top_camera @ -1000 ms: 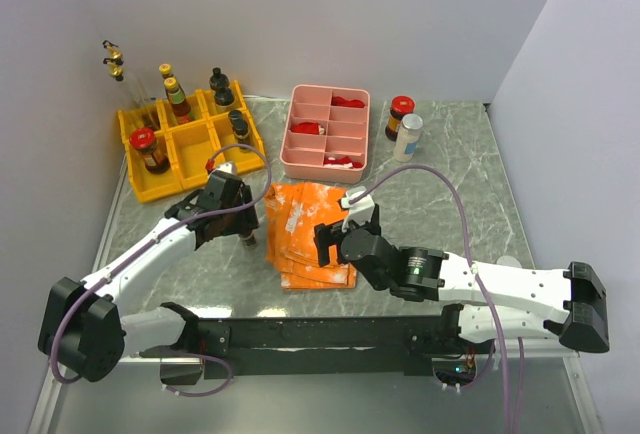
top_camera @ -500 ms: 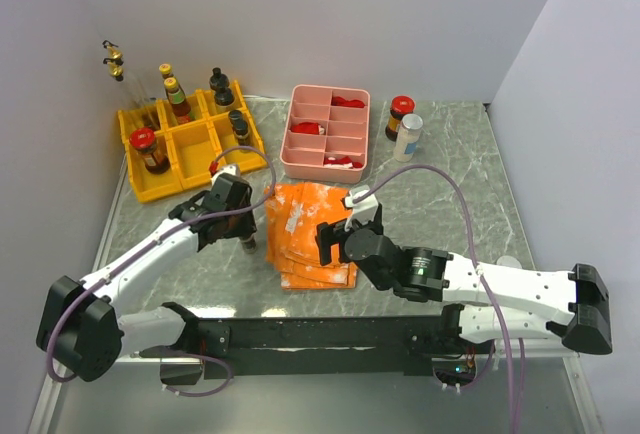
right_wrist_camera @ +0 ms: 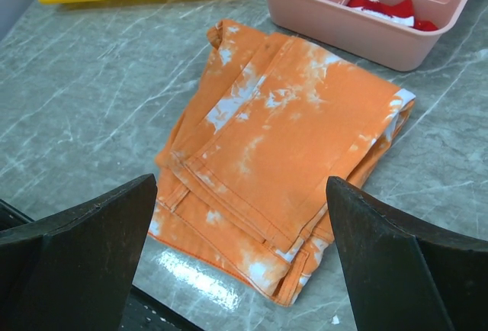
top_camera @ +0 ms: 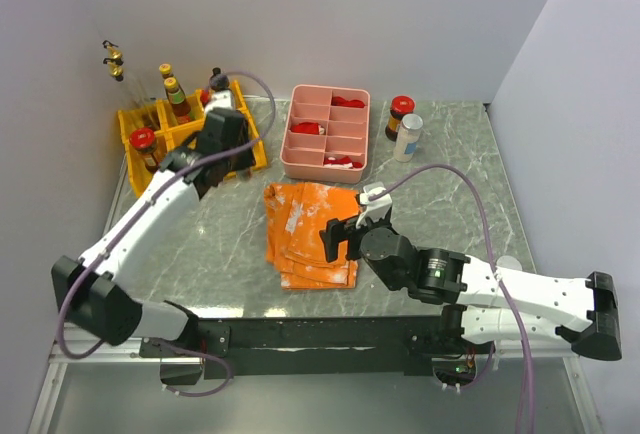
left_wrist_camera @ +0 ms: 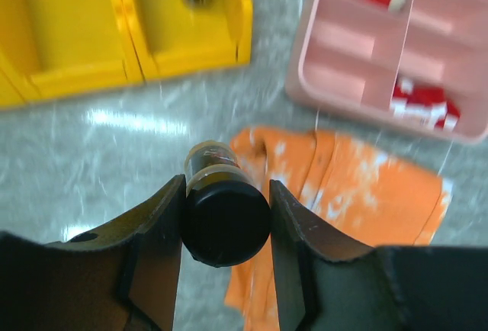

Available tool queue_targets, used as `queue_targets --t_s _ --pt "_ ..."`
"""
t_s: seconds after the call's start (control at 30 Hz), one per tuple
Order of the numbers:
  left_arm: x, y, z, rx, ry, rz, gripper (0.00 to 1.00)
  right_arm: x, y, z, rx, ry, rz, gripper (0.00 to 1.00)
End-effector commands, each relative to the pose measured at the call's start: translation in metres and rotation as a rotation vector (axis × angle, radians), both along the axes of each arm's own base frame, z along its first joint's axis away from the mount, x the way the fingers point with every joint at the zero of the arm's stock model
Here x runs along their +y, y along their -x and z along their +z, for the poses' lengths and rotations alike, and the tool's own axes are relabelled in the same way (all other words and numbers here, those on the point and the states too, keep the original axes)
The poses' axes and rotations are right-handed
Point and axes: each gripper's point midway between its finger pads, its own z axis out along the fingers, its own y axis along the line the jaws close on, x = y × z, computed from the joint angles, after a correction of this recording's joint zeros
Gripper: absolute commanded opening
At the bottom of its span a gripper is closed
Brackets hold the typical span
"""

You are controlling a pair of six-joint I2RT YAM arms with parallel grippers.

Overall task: Organize the condiment bottles
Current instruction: Pick up the bottle from the center of the board, then place the bottle in the storage box.

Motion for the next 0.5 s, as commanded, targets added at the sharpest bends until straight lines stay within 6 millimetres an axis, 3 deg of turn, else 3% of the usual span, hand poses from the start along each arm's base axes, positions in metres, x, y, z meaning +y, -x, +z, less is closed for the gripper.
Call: queue_targets --t_s 0.0,0.17,0.3,0.47 --pt "0.021 -0.048 0.032 -0.085 -0.006 0.028 0.01 -0.006 -0.004 0.019 -0.051 -0.046 -0.029 1.0" --pt "0.034 -0.097 0.047 -0.132 0.011 0.022 0.01 -0.007 -0.005 0.034 -0.078 -0.066 -0.025 1.0" --pt "0.029 -0.132 0.033 -0.141 0.005 -0.036 0.01 -0.006 -0.004 0.041 -0.089 -0.088 -0.012 1.0" --pt "0.036 -0.159 0.012 -0.117 -0.038 -0.024 0.01 -0.002 -0.003 0.045 -0.096 -0.102 0.01 1.0"
